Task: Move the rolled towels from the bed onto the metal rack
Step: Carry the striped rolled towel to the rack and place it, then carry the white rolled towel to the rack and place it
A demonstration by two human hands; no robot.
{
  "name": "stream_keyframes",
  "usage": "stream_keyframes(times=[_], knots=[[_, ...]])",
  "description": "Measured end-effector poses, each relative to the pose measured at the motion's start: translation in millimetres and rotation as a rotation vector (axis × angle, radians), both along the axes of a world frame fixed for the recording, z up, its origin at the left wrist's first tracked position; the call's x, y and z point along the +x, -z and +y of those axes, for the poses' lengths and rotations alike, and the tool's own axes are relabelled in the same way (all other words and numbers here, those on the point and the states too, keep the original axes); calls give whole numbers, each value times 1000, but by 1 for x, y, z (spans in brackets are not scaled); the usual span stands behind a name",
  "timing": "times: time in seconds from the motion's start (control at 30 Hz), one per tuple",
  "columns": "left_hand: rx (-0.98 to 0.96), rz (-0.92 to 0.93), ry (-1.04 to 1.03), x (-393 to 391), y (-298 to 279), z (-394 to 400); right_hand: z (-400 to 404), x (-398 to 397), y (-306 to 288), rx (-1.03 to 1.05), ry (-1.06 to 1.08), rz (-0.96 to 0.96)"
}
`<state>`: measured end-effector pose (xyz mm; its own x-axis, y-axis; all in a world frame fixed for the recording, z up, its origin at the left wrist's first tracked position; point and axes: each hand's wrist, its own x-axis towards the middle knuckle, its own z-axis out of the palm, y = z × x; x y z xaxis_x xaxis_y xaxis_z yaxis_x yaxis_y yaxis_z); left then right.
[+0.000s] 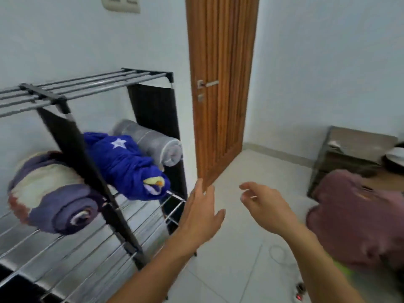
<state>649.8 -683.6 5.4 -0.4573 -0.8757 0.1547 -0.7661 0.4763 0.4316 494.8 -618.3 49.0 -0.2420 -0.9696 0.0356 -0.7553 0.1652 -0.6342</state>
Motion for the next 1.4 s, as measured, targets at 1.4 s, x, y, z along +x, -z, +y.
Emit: stream_keyframes(times=[1.4], knots=[[1116, -975, 1174, -498, 187, 678, 763, -227, 222, -552, 2467, -773]])
